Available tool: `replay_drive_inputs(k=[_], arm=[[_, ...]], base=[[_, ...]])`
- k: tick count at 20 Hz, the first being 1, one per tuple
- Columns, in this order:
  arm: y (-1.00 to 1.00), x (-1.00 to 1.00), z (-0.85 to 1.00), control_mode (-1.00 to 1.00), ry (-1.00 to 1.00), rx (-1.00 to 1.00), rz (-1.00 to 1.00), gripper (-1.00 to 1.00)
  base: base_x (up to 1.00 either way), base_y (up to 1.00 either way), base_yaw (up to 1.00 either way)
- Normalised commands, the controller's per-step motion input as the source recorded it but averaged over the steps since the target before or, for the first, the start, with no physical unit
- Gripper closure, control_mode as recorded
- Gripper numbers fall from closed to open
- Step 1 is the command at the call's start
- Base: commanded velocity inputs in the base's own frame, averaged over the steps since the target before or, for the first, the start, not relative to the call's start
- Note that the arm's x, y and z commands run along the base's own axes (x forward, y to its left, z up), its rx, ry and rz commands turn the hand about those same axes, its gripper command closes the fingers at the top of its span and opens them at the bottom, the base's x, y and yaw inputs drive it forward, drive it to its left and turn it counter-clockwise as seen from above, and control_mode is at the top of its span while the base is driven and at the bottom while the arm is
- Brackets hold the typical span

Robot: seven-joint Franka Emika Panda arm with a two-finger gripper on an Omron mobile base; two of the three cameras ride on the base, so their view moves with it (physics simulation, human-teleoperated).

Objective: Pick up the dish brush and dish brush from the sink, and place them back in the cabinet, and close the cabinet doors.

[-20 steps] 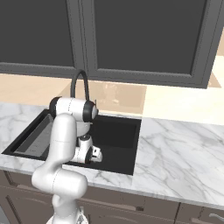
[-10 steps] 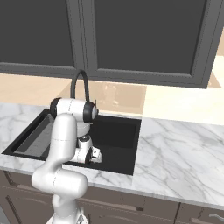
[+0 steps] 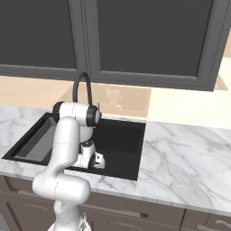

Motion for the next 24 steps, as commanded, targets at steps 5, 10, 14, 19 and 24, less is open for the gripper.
replay_drive_inputs(k=[5, 10, 14, 19, 24], arm=[[0.00, 0.00, -0.08, -1.00, 0.00, 0.00, 0.00, -1.00], [0.00, 0.03, -0.07, -1.00, 0.00, 0.00, 0.00, -1.00], [0.00, 0.00, -0.19, -1.00, 0.00, 0.00, 0.00, -1.00], [0.00, 0.00, -0.06, -1.00, 0.00, 0.00, 0.00, -1.00], [0.00, 0.00, 0.00, -1.00, 0.00, 0.00, 0.00, -1.00]], base=[[0.00, 0.00, 0.00], [0.00, 0.00, 0.00], [0.00, 0.00, 0.00], [0.00, 0.00, 0.00], [0.00, 0.00, 0.00]])
